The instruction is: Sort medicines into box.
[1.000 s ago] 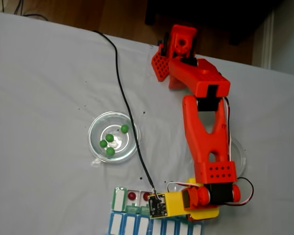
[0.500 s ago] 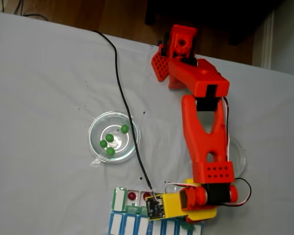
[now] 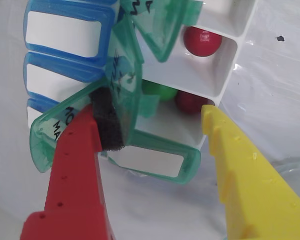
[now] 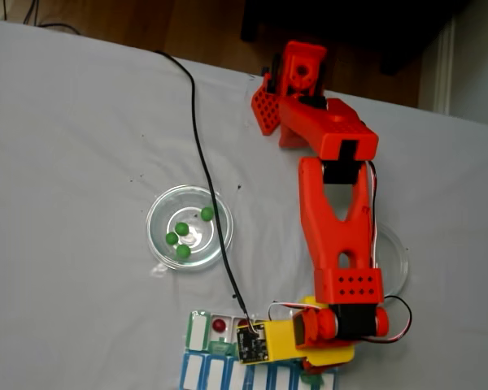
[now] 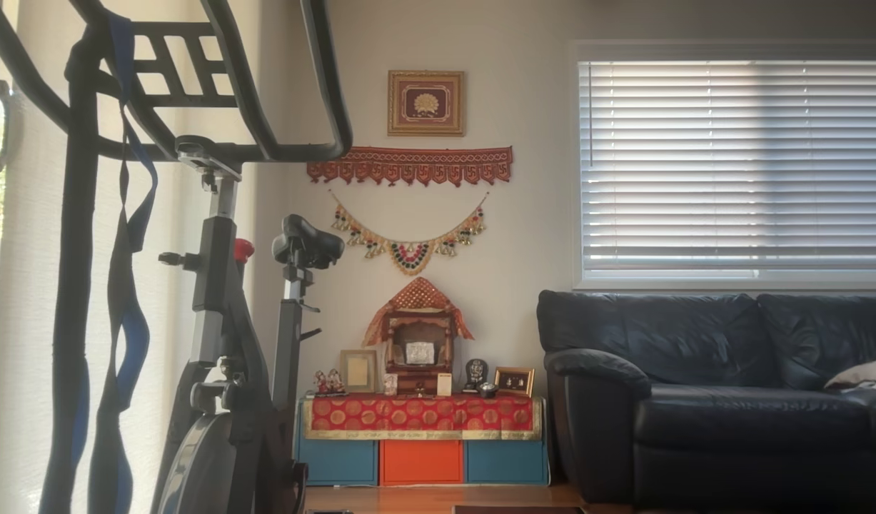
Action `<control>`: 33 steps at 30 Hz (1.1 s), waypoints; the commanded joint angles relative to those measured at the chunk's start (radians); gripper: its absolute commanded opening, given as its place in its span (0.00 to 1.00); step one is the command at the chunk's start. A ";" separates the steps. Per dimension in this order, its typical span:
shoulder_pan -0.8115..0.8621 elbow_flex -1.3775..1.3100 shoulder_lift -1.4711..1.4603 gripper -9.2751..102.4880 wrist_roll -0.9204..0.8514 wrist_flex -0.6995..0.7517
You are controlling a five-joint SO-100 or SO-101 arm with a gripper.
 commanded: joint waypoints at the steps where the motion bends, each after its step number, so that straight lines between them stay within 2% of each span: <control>1: 0.005 -0.044 0.149 0.32 -0.014 0.025; 6: 0.018 -0.152 0.137 0.32 -0.041 0.175; 9: 0.028 -0.193 0.147 0.13 -0.061 0.276; 10: 0.031 -0.192 0.161 0.09 -0.071 0.302; 16: 0.078 -0.005 0.354 0.09 -0.124 0.328; 19: 0.104 0.043 0.428 0.09 -0.170 0.407; 24: 0.210 0.330 0.696 0.09 -0.259 0.308; 28: 0.316 0.459 0.781 0.09 -0.387 0.293; 33: 0.469 0.690 0.913 0.09 -0.509 0.141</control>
